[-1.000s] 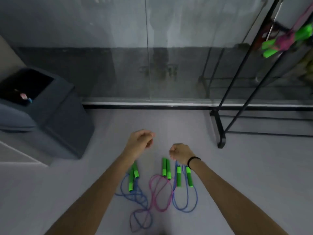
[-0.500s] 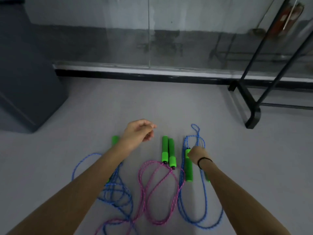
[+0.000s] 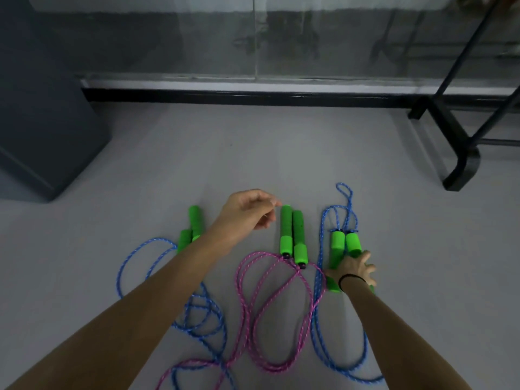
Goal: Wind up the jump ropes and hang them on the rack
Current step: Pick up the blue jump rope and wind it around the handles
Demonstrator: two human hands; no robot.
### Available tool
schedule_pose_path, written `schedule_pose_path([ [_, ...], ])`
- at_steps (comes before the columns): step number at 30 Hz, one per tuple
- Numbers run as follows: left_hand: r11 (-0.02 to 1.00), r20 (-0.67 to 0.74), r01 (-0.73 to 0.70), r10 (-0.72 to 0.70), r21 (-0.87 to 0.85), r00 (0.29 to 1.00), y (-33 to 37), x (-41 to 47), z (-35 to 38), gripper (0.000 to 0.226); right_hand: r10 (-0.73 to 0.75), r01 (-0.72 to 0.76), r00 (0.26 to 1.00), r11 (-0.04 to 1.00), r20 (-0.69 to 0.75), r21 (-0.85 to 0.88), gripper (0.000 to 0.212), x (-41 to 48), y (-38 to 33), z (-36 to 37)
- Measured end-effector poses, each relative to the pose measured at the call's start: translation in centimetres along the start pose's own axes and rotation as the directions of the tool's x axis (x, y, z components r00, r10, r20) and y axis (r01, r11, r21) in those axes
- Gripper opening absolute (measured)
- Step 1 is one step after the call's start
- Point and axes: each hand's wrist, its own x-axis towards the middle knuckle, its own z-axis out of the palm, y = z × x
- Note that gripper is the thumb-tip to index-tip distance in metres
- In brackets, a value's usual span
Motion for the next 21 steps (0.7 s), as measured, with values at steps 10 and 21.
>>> schedule_pose_path([
  [10,0.997,0.009,0.069,-0.068,-0.027,0.998,5.2,-2.5,-0.3,0.023,-0.222,0.330,0.942,0.751,-0.253,0.572,0.053,-8.7,-2.7,-7.8],
  [21,0.977,0.006,0.167,-0.168,-0.133,0.986,37.6,-10.0,-2.0,0.039,-0.429,0.524,0.841,0.493,-0.330,0.694,0.069,-33.6,-8.3,-41.5],
])
